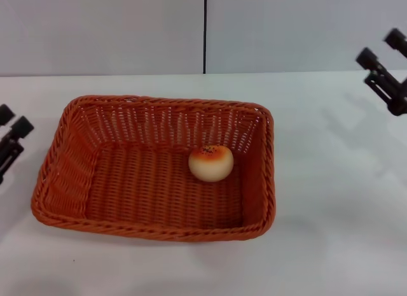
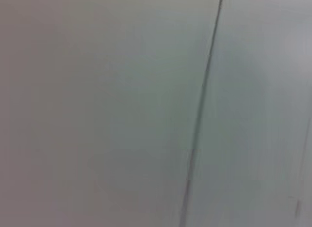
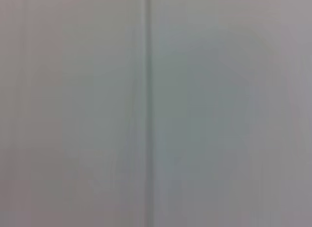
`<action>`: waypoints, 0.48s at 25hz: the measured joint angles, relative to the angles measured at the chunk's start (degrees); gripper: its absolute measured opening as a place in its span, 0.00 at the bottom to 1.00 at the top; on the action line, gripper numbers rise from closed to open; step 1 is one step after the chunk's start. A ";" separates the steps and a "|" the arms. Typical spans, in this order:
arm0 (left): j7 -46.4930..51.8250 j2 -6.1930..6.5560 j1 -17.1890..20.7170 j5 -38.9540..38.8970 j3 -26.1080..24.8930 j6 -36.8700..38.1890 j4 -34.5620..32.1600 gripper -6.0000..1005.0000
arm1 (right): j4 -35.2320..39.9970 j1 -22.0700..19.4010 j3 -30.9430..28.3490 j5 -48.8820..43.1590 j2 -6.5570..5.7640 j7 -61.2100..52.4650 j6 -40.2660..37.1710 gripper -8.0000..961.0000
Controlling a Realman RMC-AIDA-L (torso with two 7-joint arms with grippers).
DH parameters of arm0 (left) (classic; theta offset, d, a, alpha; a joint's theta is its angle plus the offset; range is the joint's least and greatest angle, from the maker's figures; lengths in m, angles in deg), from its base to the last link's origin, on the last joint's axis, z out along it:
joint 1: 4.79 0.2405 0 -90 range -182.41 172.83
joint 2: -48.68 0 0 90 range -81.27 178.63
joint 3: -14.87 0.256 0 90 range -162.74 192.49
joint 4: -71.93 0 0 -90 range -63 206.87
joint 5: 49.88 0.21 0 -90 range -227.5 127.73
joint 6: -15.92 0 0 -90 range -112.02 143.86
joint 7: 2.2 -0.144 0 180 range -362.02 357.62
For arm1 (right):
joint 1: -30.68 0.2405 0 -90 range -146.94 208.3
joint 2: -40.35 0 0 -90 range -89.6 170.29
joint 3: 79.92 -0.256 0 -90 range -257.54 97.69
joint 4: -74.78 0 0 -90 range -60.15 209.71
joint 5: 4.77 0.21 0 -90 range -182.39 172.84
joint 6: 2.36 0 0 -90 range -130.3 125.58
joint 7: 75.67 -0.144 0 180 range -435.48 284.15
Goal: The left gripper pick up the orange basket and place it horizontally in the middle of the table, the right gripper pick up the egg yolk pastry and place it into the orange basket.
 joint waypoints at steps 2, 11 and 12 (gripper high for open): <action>-4.19 0.09 0.06 -0.06 -2.75 -0.27 2.25 0.43 | -4.47 0.05 -0.01 4.04 0.04 5.63 -0.31 0.67; -19.19 0.16 3.14 -0.23 -19.97 -0.86 9.66 0.43 | -14.80 -0.11 -0.14 15.26 0.04 14.23 -0.08 0.67; -19.22 0.18 3.39 -0.24 -20.84 -0.94 9.92 0.43 | -15.76 0.00 -0.17 16.85 0.04 15.38 0.00 0.67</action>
